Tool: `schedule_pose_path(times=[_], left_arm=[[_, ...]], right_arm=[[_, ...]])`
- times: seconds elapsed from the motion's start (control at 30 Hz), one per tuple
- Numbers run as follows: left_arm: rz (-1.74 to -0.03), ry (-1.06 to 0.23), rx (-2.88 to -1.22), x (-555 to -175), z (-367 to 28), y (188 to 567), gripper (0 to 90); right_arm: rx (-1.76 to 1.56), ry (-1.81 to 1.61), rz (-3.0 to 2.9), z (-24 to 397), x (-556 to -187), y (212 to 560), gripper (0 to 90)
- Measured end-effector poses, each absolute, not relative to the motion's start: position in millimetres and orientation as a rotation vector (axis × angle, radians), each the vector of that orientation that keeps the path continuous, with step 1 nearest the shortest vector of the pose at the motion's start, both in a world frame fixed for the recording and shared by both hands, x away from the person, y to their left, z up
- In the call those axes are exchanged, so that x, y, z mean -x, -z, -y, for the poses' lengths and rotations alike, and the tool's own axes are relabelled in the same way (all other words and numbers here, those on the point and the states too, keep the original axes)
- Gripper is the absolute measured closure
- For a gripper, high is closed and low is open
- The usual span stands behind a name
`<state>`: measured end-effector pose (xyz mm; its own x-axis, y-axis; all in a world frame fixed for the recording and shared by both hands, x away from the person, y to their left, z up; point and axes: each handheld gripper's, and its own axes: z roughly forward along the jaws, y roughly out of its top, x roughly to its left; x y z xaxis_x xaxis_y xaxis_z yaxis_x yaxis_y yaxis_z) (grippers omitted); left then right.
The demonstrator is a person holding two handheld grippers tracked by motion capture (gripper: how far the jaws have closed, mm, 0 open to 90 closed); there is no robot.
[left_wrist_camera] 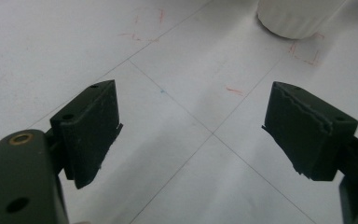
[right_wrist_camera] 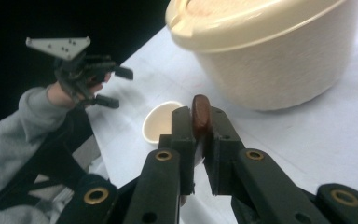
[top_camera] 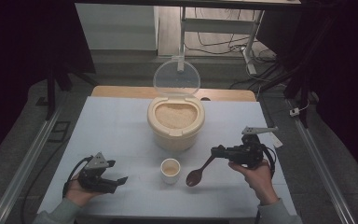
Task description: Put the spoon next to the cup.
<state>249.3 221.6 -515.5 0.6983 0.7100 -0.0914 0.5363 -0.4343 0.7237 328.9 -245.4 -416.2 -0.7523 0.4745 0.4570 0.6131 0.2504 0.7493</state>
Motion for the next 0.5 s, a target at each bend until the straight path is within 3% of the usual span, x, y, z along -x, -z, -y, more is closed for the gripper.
schedule_pose_path(times=[0.5], left_arm=[[-0.939, -0.286, -2.155, -250, -222, 516, 17.7]], right_arm=[[0.943, 1.316, 2.442, 206, -344, 436, 83.0]])
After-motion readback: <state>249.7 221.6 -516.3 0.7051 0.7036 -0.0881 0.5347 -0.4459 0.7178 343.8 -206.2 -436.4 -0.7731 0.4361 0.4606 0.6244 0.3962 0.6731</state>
